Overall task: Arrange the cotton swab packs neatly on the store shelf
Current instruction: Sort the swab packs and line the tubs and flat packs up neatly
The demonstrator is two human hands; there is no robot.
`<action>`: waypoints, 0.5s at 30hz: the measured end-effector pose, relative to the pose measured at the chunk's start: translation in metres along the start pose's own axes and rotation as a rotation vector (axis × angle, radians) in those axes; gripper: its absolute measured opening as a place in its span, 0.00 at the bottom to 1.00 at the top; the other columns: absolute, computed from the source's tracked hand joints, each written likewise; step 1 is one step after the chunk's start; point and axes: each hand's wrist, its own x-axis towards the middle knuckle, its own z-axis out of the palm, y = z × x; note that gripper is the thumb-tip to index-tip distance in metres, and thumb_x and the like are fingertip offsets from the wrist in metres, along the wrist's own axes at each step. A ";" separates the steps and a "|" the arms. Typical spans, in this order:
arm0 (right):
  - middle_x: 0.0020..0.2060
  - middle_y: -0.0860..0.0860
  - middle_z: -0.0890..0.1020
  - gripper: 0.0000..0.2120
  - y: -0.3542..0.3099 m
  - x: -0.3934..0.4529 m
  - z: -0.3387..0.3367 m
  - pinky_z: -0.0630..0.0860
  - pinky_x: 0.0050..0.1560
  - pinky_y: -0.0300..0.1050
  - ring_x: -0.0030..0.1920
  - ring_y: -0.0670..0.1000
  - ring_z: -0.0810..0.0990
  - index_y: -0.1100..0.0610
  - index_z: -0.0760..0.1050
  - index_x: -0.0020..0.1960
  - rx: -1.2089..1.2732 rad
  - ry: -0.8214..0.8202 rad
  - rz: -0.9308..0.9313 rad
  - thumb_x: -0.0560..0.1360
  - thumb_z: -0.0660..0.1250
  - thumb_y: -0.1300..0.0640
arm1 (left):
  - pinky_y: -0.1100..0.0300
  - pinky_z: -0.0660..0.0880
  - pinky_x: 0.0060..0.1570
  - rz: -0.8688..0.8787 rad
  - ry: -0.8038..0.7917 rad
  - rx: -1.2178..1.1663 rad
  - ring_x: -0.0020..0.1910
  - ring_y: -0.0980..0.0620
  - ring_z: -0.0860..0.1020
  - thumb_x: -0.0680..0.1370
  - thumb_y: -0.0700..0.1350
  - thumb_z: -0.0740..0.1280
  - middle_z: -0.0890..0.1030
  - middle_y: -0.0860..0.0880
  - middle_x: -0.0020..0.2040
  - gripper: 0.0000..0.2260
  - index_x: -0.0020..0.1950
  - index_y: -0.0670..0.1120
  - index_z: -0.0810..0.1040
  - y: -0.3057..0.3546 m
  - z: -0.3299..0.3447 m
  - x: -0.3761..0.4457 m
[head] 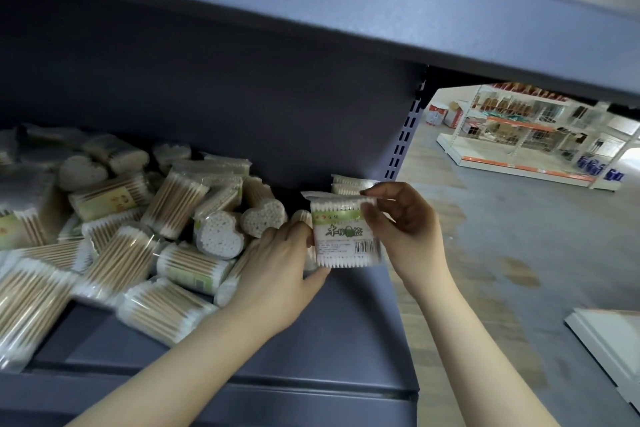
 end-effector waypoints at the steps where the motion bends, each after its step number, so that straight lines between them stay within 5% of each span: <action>1: 0.38 0.47 0.79 0.14 0.001 0.000 -0.002 0.72 0.37 0.30 0.36 0.38 0.77 0.53 0.74 0.41 -0.018 -0.006 0.005 0.72 0.65 0.72 | 0.55 0.68 0.54 -0.017 0.003 -0.029 0.57 0.49 0.70 0.76 0.52 0.64 0.74 0.50 0.55 0.14 0.58 0.48 0.68 -0.001 -0.001 0.000; 6: 0.39 0.45 0.82 0.12 0.013 -0.001 -0.012 0.75 0.42 0.32 0.37 0.38 0.79 0.52 0.77 0.44 -0.258 -0.034 0.006 0.72 0.67 0.70 | 0.51 0.75 0.46 -0.099 0.007 -0.185 0.49 0.49 0.77 0.74 0.47 0.68 0.79 0.53 0.51 0.15 0.57 0.49 0.66 -0.004 -0.002 0.003; 15: 0.38 0.44 0.80 0.10 0.017 0.000 -0.017 0.71 0.39 0.25 0.36 0.32 0.78 0.59 0.79 0.47 -0.282 -0.023 0.048 0.71 0.68 0.70 | 0.52 0.74 0.47 -0.062 0.016 -0.133 0.52 0.50 0.78 0.73 0.50 0.68 0.78 0.55 0.54 0.19 0.60 0.50 0.67 0.005 0.000 0.003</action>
